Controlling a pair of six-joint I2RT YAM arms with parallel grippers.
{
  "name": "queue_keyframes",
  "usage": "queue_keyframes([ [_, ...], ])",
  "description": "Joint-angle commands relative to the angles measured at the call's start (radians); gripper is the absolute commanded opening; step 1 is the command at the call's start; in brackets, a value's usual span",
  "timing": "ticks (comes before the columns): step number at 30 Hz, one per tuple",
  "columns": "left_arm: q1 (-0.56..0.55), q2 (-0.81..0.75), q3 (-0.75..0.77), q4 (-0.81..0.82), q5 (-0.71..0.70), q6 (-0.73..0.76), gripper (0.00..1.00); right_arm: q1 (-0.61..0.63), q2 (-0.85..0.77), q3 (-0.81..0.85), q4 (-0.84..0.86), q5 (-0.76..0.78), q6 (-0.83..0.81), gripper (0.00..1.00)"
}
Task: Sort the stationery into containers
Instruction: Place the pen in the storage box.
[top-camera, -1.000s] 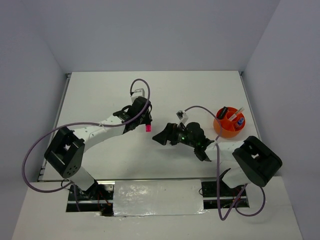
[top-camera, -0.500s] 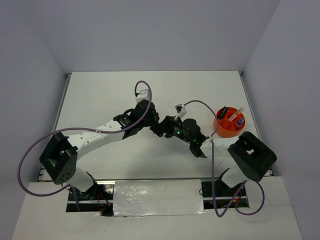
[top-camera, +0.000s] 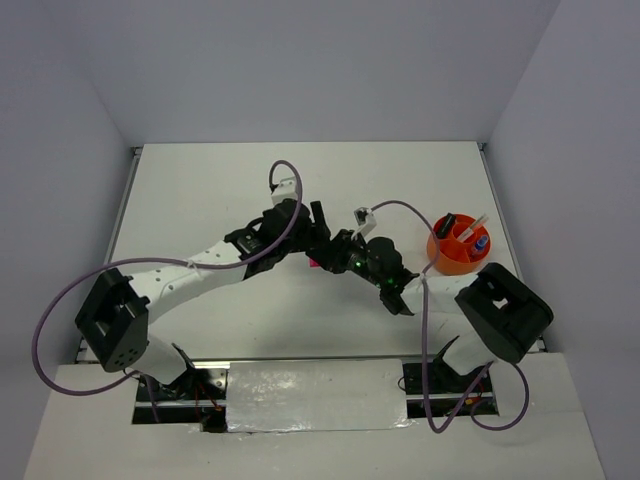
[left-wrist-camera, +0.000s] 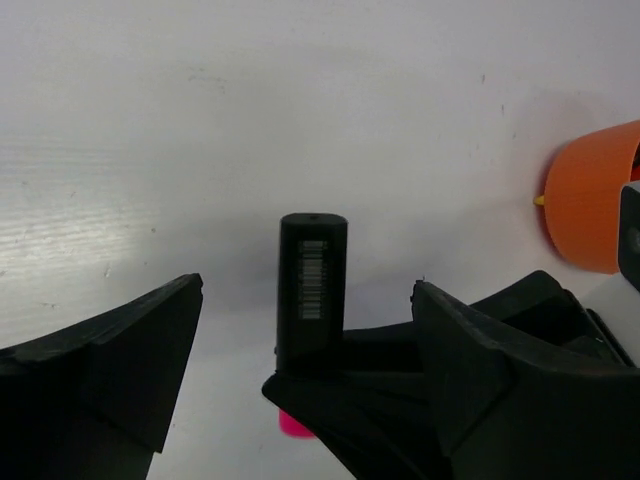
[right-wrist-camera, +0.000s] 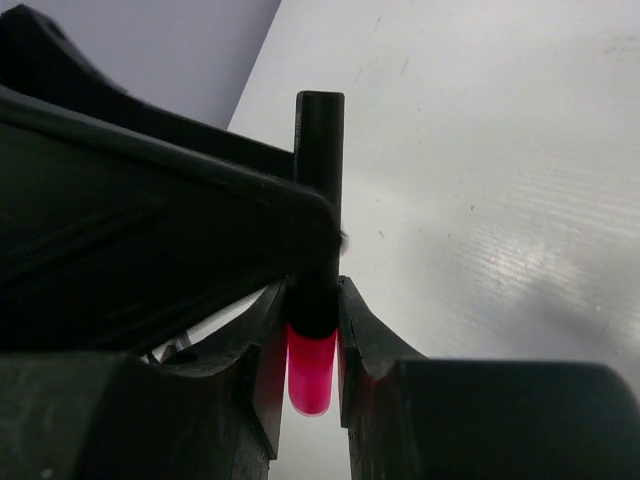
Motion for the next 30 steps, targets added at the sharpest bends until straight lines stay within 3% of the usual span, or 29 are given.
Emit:
queue_keyframes([
  [1, -0.010, -0.060, 0.126, -0.093, -0.060, 0.037, 0.99, -0.025, -0.122, -0.030, -0.057, 0.076, 0.057, 0.00],
  [2, -0.010, -0.074, 0.196, -0.137, -0.093, 0.049, 0.99, -0.042, -0.161, -0.041, -0.108, 0.102, 0.077, 0.00],
  [6, -0.006, -0.206, 0.321, -0.339, -0.264, 0.131, 0.99, -0.160, -0.472, -0.056, -0.571, 0.308, 0.232, 0.00],
  [7, -0.004, -0.235, 0.325, -0.361, -0.278, 0.144, 0.99, -0.176, -0.526, -0.047, -0.656, 0.418, 0.266, 0.00],
  [8, -0.002, -0.301, 0.313, -0.405, -0.287, 0.166, 0.99, -0.185, -0.580, -0.037, -0.823, 0.472, 0.306, 0.00],
  [12, -0.001, -0.479, 0.217, -0.490, -0.282, 0.200, 0.99, -0.333, -0.770, 0.023, -1.027, 0.534, 0.456, 0.00],
  [14, 0.001, -0.565, 0.164, -0.551, -0.266, 0.233, 0.99, -0.403, -0.767, 0.066, -1.115, 0.499, 0.470, 0.00],
  [17, 0.001, -0.643, 0.123, -0.629, -0.247, 0.290, 0.99, -0.548, -0.680, 0.166, -1.150, 0.356, 0.411, 0.00],
  [20, 0.001, -0.723, 0.049, -0.651, -0.163, 0.393, 0.99, -0.562, -0.533, 0.339, -1.117, 0.356, -0.016, 0.00],
  [24, 0.002, -0.843, -0.067, -0.623, -0.151, 0.434, 0.99, -0.575, -0.473, 0.373, -1.076, 0.388, -0.287, 0.00],
  [28, 0.002, -0.933, -0.201, -0.530, -0.135, 0.453, 0.99, -0.602, -0.476, 0.365, -1.110, 0.351, -0.324, 0.00],
  [30, 0.002, -0.955, -0.254, -0.496, -0.131, 0.454, 0.99, -0.612, -0.505, 0.341, -1.130, 0.324, -0.214, 0.00],
])
